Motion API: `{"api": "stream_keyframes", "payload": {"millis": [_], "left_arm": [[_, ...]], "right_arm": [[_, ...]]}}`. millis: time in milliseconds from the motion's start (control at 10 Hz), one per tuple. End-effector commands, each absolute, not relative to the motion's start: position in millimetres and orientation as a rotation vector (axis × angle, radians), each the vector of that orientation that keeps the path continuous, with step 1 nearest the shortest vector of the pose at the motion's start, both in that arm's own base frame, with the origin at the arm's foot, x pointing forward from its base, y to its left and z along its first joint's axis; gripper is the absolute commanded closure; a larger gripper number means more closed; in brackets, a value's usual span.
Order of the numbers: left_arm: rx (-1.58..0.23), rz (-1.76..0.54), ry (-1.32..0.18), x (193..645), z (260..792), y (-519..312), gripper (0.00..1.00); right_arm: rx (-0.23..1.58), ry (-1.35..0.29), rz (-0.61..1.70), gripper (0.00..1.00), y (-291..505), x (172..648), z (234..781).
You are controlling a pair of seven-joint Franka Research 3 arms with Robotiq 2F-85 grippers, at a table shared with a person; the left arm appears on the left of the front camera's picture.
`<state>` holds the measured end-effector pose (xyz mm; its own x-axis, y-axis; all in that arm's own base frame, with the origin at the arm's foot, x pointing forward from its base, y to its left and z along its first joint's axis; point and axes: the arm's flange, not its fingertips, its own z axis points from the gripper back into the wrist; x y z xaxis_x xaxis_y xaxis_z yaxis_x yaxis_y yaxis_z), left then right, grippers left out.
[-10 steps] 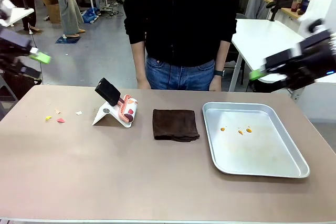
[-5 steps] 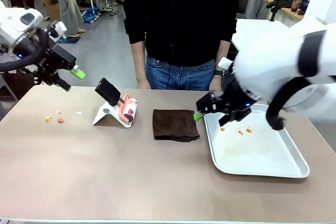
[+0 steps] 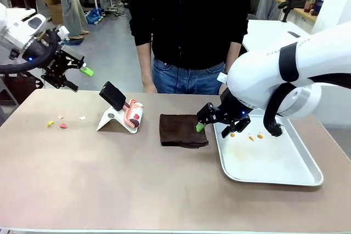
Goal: Clean the surface of the table.
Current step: Hold the Lint Roller with your left hand and the towel with your right hand.
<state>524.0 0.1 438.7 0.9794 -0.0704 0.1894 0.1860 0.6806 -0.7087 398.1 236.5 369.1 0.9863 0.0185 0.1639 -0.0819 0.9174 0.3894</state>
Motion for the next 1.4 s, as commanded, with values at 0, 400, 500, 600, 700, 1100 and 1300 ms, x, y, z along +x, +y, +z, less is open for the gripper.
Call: {"api": "stream_keyframes", "payload": {"millis": [0,400,500,600,700,1100,1300], "left_arm": [[-0.784,-0.196,-0.120,520.6,437.0,-7.1,0.00],[-0.803,-0.132,-0.135,530.0,438.7,-11.0,0.00],[-0.808,-0.128,-0.118,533.9,436.0,-19.7,0.00],[-0.809,-0.122,-0.100,538.0,432.5,-25.8,0.00],[-0.828,-0.119,-0.088,540.8,429.8,-32.0,0.00],[-0.792,-0.099,-0.030,547.0,411.5,-53.4,0.00],[-0.755,-0.110,0.004,548.8,403.6,-59.0,0.00]], "right_arm": [[0.399,-0.184,0.062,0.00,236.6,390.1,375.2],[0.255,-0.207,0.077,0.00,260.2,405.8,391.9],[0.234,-0.191,0.110,0.00,275.8,416.1,397.2],[0.190,-0.182,0.080,0.00,289.6,428.7,393.4],[0.184,-0.167,0.090,0.00,303.3,438.9,388.4],[0.031,-0.161,0.032,0.00,345.2,477.7,355.3],[-0.019,-0.140,0.016,0.00,354.4,489.4,341.4]]}}
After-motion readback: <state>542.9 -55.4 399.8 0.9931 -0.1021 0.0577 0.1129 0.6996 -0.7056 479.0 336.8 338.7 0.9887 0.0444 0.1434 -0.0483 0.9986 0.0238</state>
